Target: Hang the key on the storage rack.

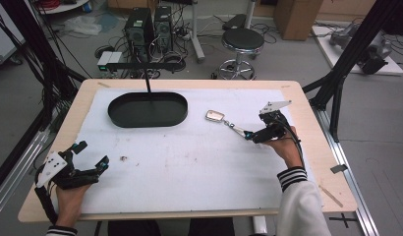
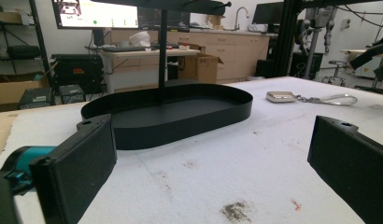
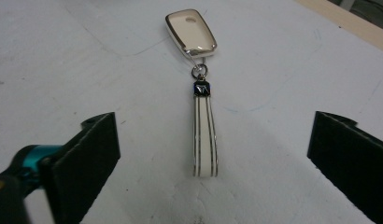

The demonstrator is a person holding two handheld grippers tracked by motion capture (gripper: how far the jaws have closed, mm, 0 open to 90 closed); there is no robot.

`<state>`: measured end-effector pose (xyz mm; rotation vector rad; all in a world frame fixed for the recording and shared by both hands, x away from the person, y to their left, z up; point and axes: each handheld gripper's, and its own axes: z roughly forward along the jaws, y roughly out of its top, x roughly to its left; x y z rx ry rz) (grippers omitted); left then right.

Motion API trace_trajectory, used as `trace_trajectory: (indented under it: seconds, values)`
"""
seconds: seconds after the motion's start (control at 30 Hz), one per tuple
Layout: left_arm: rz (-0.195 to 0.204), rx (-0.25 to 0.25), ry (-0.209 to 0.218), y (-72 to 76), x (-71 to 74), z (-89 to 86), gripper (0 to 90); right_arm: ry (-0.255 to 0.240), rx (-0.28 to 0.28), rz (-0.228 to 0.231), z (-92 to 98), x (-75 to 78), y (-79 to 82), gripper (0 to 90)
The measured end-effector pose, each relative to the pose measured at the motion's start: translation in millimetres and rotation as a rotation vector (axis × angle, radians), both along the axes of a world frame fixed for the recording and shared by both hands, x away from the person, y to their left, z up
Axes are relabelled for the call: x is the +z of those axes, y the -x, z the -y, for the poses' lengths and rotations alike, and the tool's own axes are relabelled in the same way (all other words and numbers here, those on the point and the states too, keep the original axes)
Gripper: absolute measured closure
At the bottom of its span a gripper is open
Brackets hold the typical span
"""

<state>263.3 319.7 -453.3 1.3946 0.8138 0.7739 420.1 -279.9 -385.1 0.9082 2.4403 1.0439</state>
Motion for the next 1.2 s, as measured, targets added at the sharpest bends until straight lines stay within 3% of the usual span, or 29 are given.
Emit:
trace_trajectory:
  seconds: [0.1,0.17,0.27,0.5,0.77,1.2]
  values:
    - [0.000,0.001,0.002,0.0,-0.1,0.0,1.7,0.004,-0.001,-0.027,-1.4,-1.0,-4.8,5.6]
    - [-0.001,0.004,0.002,-0.1,-0.1,-0.1,1.7,0.032,-0.007,-0.046,-2.5,-2.5,-8.7,5.9]
    - [-0.001,0.003,0.003,-0.1,-0.1,-0.2,1.7,0.040,0.003,-0.076,-3.0,-3.9,-12.6,16.3]
    - [-0.001,0.002,0.002,0.0,0.0,0.0,1.7,0.101,-0.001,-0.139,-7.4,-10.5,-17.2,24.9]
    - [0.001,0.000,0.001,0.3,-0.1,0.1,1.7,0.181,-0.009,-0.166,-15.1,-16.3,-19.6,37.6]
    - [0.002,-0.002,0.003,0.2,-0.1,-0.1,1.7,0.214,-0.008,-0.213,-14.2,-22.1,-23.7,52.7]
